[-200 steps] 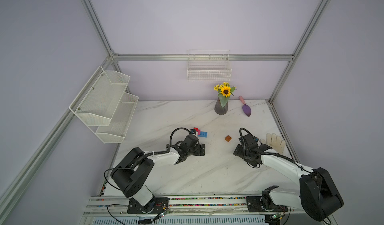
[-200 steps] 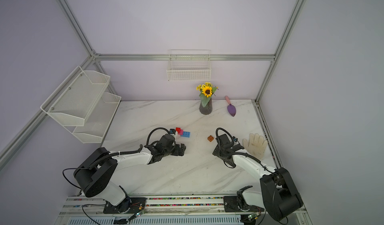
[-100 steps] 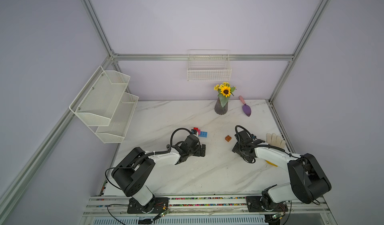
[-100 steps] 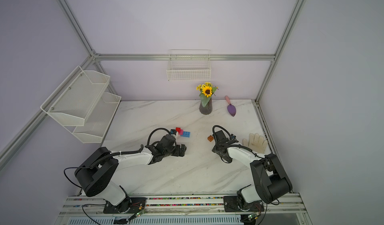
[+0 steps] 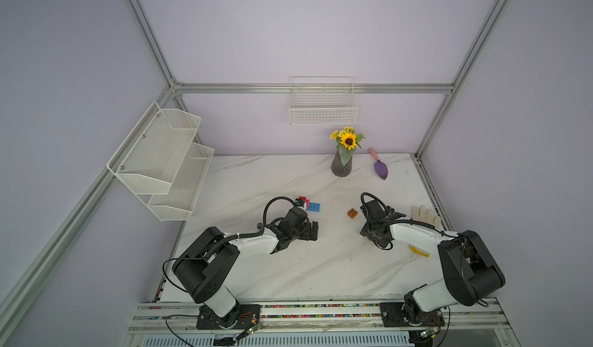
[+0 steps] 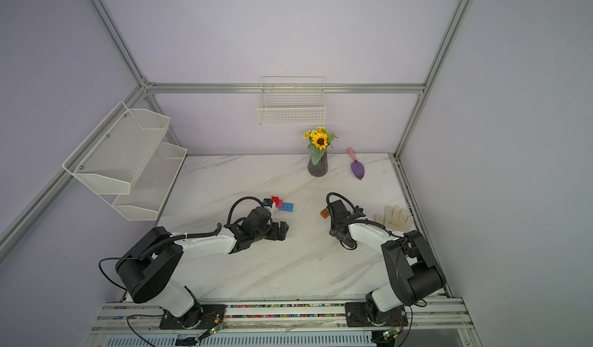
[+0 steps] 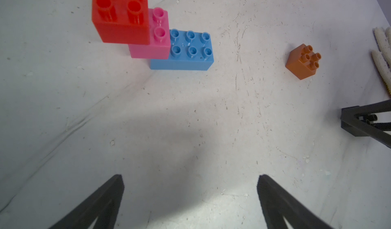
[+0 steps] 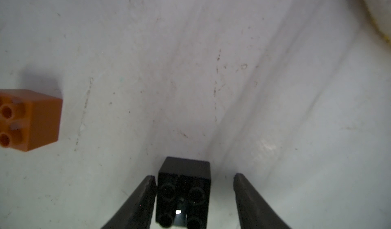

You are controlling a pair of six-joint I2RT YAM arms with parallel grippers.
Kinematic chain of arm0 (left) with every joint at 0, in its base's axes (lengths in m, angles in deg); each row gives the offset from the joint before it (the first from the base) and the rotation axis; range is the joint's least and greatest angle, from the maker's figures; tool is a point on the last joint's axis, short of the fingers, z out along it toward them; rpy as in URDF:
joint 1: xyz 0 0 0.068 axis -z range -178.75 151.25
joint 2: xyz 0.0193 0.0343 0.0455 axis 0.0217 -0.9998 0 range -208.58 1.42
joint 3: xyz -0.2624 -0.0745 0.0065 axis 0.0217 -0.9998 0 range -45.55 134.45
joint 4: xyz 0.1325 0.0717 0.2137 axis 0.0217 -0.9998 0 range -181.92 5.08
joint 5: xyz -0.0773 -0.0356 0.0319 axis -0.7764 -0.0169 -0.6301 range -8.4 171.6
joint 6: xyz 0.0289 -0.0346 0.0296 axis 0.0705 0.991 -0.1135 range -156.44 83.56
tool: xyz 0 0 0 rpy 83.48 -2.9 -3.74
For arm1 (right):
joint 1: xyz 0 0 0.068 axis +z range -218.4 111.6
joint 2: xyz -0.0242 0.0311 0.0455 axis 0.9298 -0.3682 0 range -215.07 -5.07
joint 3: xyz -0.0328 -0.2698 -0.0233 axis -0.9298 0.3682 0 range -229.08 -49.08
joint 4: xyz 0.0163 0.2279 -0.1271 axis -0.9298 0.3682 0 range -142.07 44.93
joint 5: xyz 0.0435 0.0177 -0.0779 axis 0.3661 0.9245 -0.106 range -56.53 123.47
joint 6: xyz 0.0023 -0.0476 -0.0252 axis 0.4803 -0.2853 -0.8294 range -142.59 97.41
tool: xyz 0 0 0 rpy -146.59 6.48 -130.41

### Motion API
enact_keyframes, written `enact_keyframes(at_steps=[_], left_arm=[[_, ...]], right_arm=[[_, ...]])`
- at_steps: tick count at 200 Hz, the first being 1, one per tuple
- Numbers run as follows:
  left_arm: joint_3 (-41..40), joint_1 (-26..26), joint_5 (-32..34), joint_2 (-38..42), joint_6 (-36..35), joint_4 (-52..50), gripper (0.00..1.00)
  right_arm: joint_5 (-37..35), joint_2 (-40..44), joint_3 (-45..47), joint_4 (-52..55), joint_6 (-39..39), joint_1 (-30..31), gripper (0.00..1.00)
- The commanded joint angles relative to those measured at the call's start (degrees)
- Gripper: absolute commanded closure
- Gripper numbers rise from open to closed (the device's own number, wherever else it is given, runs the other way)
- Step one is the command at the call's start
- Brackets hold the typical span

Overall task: Assemble the letter v with lego
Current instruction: Pick up the lego brick from the center of the board.

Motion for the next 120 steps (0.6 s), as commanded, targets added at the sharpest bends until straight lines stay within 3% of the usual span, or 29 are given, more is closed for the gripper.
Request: enact_keyframes(at_steps=[1,35,77,93,109,120], left_arm=[[-0.3,0.2,1.3,0.5,-0.5,1.7,0.00],[-0.5,0.2,1.4,1.0,-0.6,1.8,0.00],[-0.7,0.2,1.5,1.2,-0.6,1.7,0.00],[-0.8,0.3,1.5,1.2,-0.5,1.8,0.00],[-1.0,0.2,1.5,1.2,-0.4,2.4,0.00],[-0.9,0.2,1.5,1.2,-0.4,2.3,0.00]], right_arm=[[-1.1,-1.2,-0.9,0.2,0.7,-0.1,0.43],[-0.2,-2.6,-1.3,-0.4,0.1,-0.2,0.62],[-0.5,-2.7,-0.9,-0.7,-0.4,-0.1,0.62],[0.1,-2.7,-0.8,-1.2,-2.2,-0.1,0.74],[1.2,-2.9,-1.3,-1.8,-5.9,-0.1,1.00],[3.0,-3.1,-2.7,-2.1,-9.9,-0.1,1.00]])
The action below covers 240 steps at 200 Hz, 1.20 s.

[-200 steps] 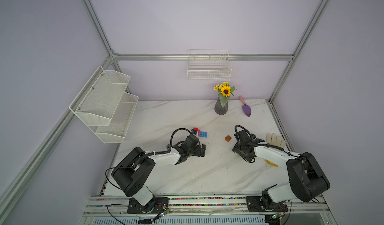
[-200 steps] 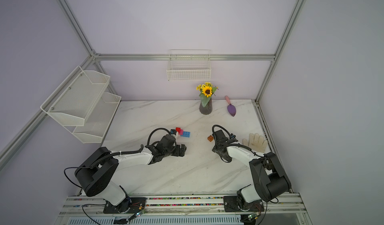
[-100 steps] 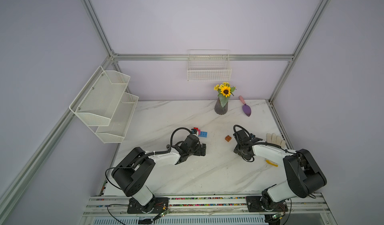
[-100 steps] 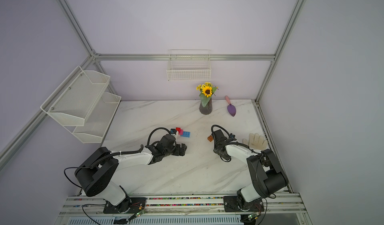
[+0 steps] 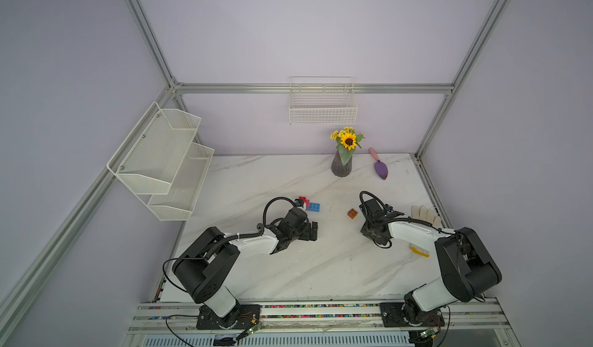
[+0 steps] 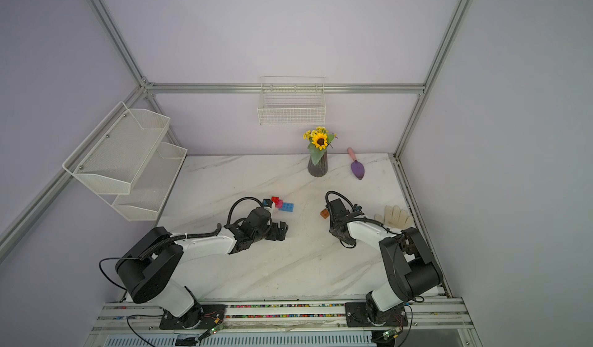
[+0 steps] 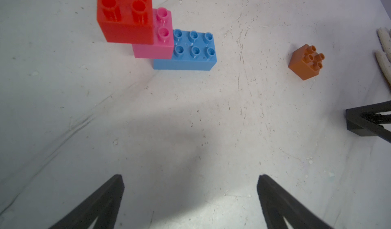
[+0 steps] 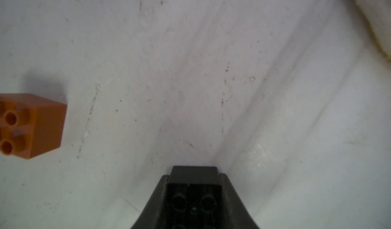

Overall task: Assemble the letter v with lego
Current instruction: Pick up the lego brick from the center of the board, then move the lego brick at the center of the board.

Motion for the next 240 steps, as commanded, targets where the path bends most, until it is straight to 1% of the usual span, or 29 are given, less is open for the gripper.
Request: enact_keyframes(at_steps=[1,14,37,41,50,58,69,90,93,106,117,128,148,162,176,194,211,240], left_arm=[[-0.2,0.2,0.9,1.2,-0.4,2.1,0.00],[0.0,0.2,0.7,1.4,-0.5,2.0,0.00],[-0.4,0.2,-0.9,2.3,-0.5,3.8,0.00],[-0.5,0.2,-1.4,2.5,-0.5,4.2,0.00],[-0.6,0.2,-2.5,2.9,-0.7,5.0,0.00],[-0.6,0.2,-3.5,3.2,-0.7,5.6,0.00],[-0.2,0.2,-5.0,3.5,-0.7,6.1,0.00],[0.7,0.2,-7.8,3.3,-0.4,6.7,0.00],[0.8,0.2,-8.1,3.2,-0.4,6.8,0.00],[1.2,0.2,-9.4,2.8,0.1,7.2,0.00],[1.1,0.2,-10.1,2.3,0.5,7.9,0.00],[1.3,0.2,-10.4,1.9,0.6,7.7,0.00],[0.8,0.2,-10.6,1.8,0.8,7.8,0.00],[0.6,0.2,-10.4,1.6,0.9,8.1,0.00],[0.8,0.2,-10.5,0.9,0.9,8.2,0.00],[1.4,0.2,-11.4,-0.2,1.2,8.4,0.00],[2.0,0.2,-11.8,-1.2,1.4,8.5,0.00],[2.2,0.2,-11.5,-1.6,1.6,8.2,0.00]], right_arm=[[3.7,-1.4,-1.7,-1.4,-6.6,-0.1,1.00],[6.2,-1.1,-4.3,-1.9,-12.9,-0.1,1.00],[7.3,-0.5,-9.0,-2.3,-23.9,-0.3,1.00],[7.9,-0.7,-10.2,-2.3,-25.9,-0.3,0.98],[9.1,-2.2,-13.0,-1.9,-29.8,-0.3,0.93],[9.3,-4.1,-15.7,-0.5,-32.8,-0.4,0.93],[10.2,-7.1,-19.1,0.8,-37.9,-0.4,0.97],[8.3,-11.7,-22.6,1.4,-44.4,-0.4,0.99],[8.5,-12.2,-23.0,1.3,-44.8,-0.5,1.00],[12.4,-13.0,-24.1,0.1,-45.8,-0.6,1.00],[13.4,-13.0,-24.2,-1.9,-46.1,-0.7,0.93],[13.2,-12.9,-24.3,-4.4,-47.3,-0.7,0.88],[11.0,-13.8,-26.3,-3.0,-48.3,-0.7,0.88],[10.9,-13.3,-26.1,-1.2,-48.8,-0.7,0.88],[9.1,-12.5,-25.2,-0.7,-48.1,-0.6,0.88],[7.2,-11.4,-23.9,-0.5,-47.0,-0.6,0.83],[3.2,-12.5,-23.8,1.0,-45.6,-0.7,0.83],[-2.4,-14.3,-23.0,0.7,-43.2,-1.2,0.89]])
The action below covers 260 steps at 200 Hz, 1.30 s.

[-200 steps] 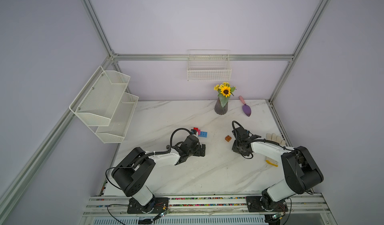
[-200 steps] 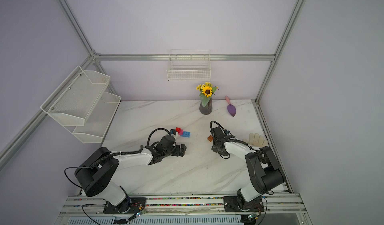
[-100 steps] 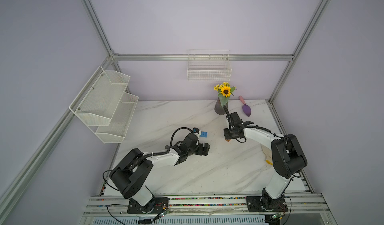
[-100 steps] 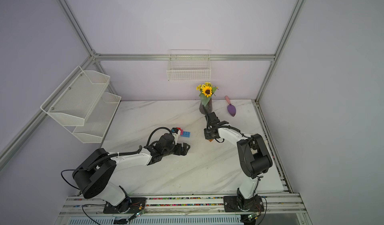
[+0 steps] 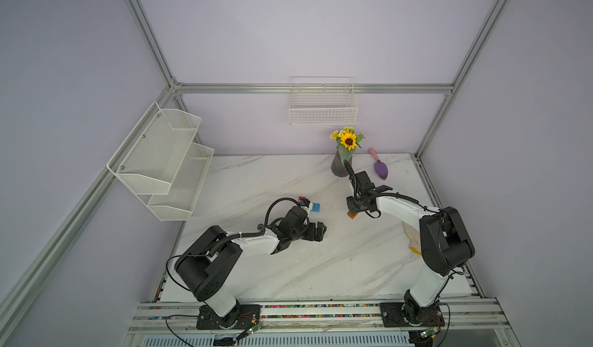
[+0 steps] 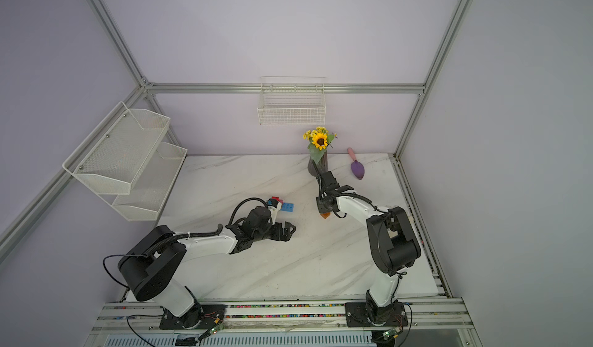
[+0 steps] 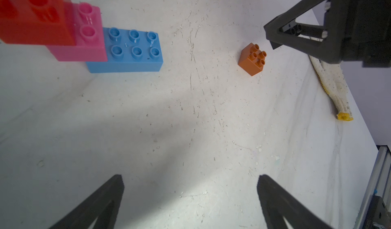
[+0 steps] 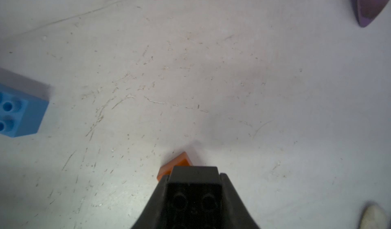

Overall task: Assemble the letter v with lego
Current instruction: Move the lego brick at the center of the board.

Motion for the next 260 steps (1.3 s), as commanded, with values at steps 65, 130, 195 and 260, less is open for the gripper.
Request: enact_keyframes(at_steps=[65,130,195,260], left_arm=[[1.1,0.2,0.8,1.8,0.2,0.1,0.00],[0.0,0.2,3.4,3.8,0.1,-1.1,0.00],[-1.3,0.2,5.2,4.8,0.7,-1.0,0.00],[-3.8,0.2,7.3,5.7,2.0,0.4,0.00]], right_arm=[[-8.1,-9.3,-3.6,2.7,2.2,-2.5,0.89],[0.6,-8.6,-1.6,0.6,0.6,-2.4,0.89],[10.7,-5.2,2.7,-1.8,0.1,-1.6,0.89],[19.7,-3.7,3.7,-4.2,-2.6,1.8,0.88]])
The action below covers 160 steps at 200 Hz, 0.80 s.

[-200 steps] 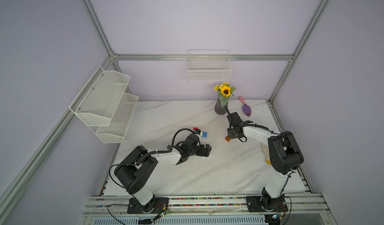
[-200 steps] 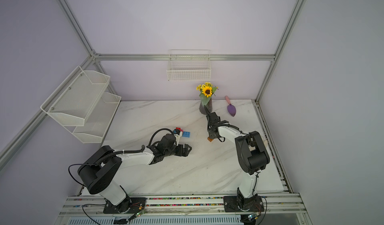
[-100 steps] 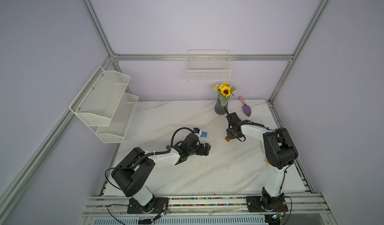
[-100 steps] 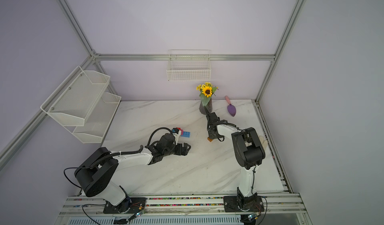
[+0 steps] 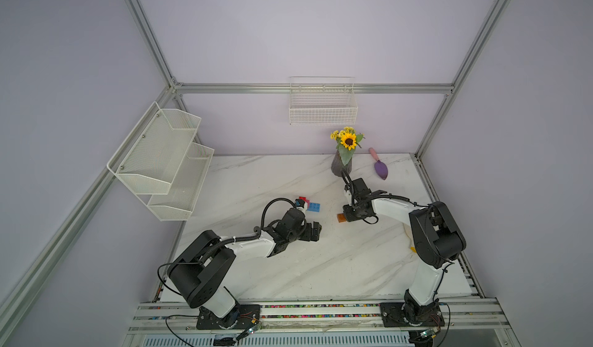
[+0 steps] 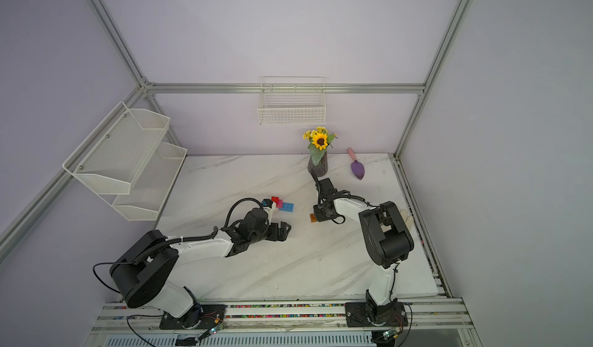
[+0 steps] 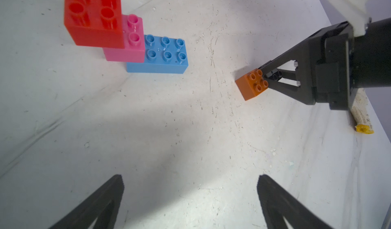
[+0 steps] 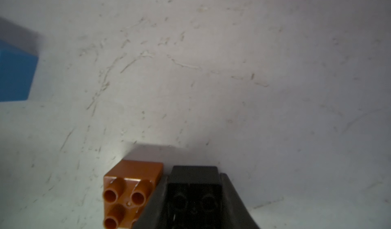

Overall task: Assemble the letter v with lego
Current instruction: Move the lego brick at the center of the board, then assemble the lego brick with the lego brick.

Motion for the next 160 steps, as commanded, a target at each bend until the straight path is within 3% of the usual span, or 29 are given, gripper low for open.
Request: enact_keyframes(at_steps=[1,56,104,127,160], left_arm=[[-0.9,0.2,1.5,1.7,1.3,1.7,0.00],[-3.8,0.2,2.2,2.8,2.3,3.6,0.00],[-8.9,0.2,4.4,7.7,2.0,6.5,0.00],[-11.3,0.1,2.2,10.2,1.5,9.2,0.00],[-12.0,0.1,-1.4,10.6,1.6,10.5,0.00]], right_arm=[[6.1,0.9,0.7,-1.6,-2.2,0.9,0.88],[7.7,0.6,-0.7,-3.2,-5.7,1.6,0.88],[5.0,10.6,2.1,-5.2,-4.1,1.8,0.88],[8.9,15.9,3.8,-5.1,-4.0,1.8,0.88],[12.7,15.7,1.1,-0.2,-3.8,2.9,0.88]])
